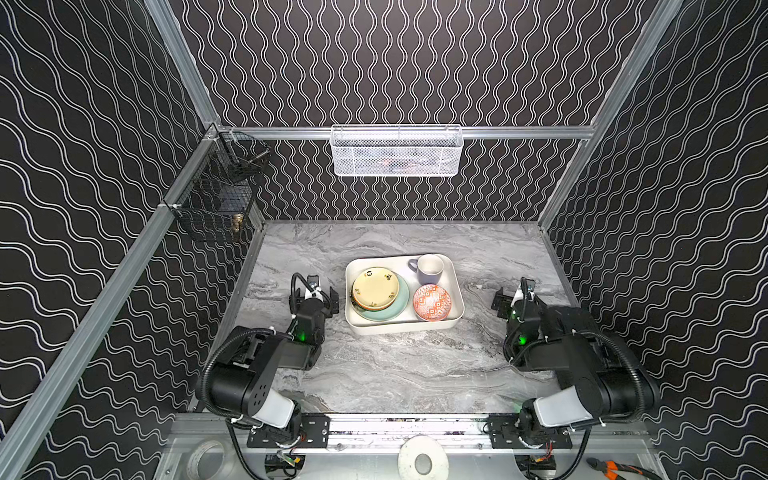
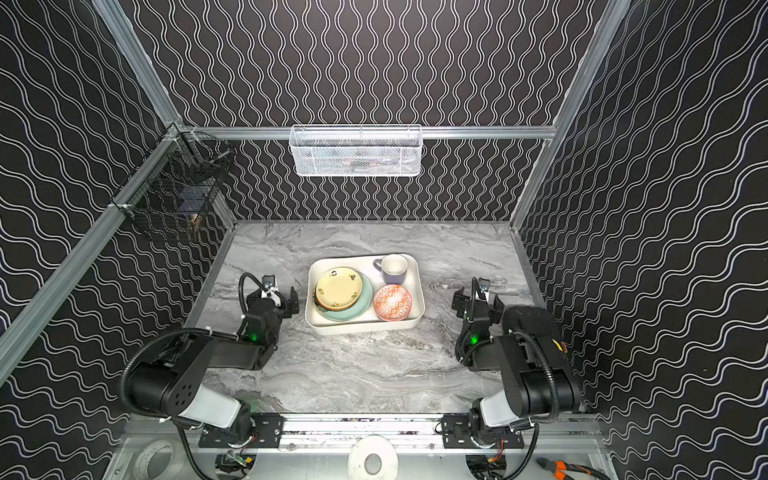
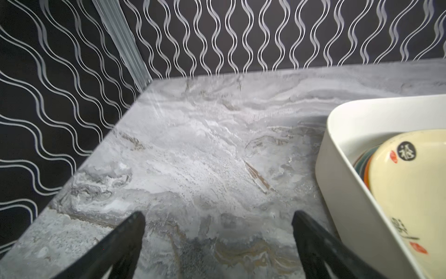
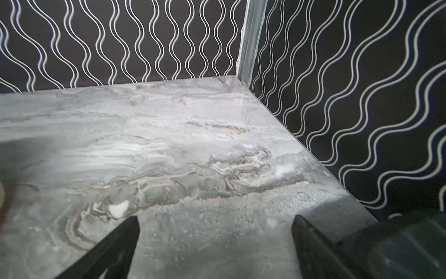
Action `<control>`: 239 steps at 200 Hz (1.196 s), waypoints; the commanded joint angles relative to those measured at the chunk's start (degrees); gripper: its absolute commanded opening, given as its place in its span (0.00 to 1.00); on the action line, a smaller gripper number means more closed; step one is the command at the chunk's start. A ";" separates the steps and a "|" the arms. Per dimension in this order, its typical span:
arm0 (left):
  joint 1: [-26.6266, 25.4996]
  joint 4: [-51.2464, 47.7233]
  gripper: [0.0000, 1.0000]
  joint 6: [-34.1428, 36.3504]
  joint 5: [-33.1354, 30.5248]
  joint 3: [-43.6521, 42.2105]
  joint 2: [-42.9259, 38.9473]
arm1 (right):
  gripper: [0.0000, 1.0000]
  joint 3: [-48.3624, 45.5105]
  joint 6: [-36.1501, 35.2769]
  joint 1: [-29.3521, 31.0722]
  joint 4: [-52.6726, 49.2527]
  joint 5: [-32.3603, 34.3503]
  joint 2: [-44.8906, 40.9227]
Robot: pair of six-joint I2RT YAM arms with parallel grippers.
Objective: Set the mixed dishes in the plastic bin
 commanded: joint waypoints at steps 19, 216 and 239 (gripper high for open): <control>0.15 18.45 0.99 1.50 -1.60 -4.09 3.59 | 0.99 -1.32 1.61 -3.61 10.52 -8.34 1.08; 5.69 7.47 0.99 -0.03 13.65 1.56 5.34 | 0.99 -0.24 2.10 -5.46 10.53 -11.82 3.57; 5.73 7.60 0.99 -0.03 13.69 1.53 5.34 | 0.99 -0.24 2.11 -5.49 10.53 -11.87 3.56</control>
